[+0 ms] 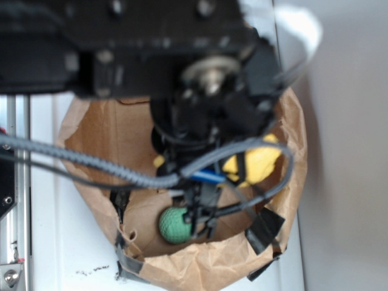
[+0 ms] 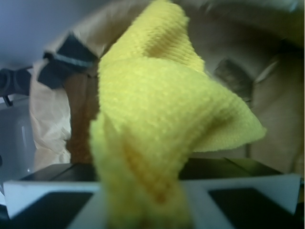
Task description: Grab the yellow cloth.
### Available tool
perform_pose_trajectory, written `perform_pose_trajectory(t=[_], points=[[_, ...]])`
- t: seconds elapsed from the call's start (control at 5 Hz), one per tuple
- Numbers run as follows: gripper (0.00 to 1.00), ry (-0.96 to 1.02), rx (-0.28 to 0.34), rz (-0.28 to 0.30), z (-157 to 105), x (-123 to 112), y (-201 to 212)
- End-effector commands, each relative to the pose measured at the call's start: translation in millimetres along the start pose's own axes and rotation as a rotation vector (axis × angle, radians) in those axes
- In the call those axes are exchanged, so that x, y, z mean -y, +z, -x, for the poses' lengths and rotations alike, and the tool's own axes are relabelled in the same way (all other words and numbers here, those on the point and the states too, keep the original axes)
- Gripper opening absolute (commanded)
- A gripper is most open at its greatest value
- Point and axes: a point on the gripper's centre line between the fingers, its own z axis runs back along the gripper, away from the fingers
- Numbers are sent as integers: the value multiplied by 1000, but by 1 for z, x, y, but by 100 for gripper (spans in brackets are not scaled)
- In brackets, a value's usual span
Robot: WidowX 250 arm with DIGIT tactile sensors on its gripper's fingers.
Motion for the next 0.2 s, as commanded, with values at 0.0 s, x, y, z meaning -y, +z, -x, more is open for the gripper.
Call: perform_pose_trajectory(t=[0.0], points=[[0, 45, 123, -16, 1, -37, 44]])
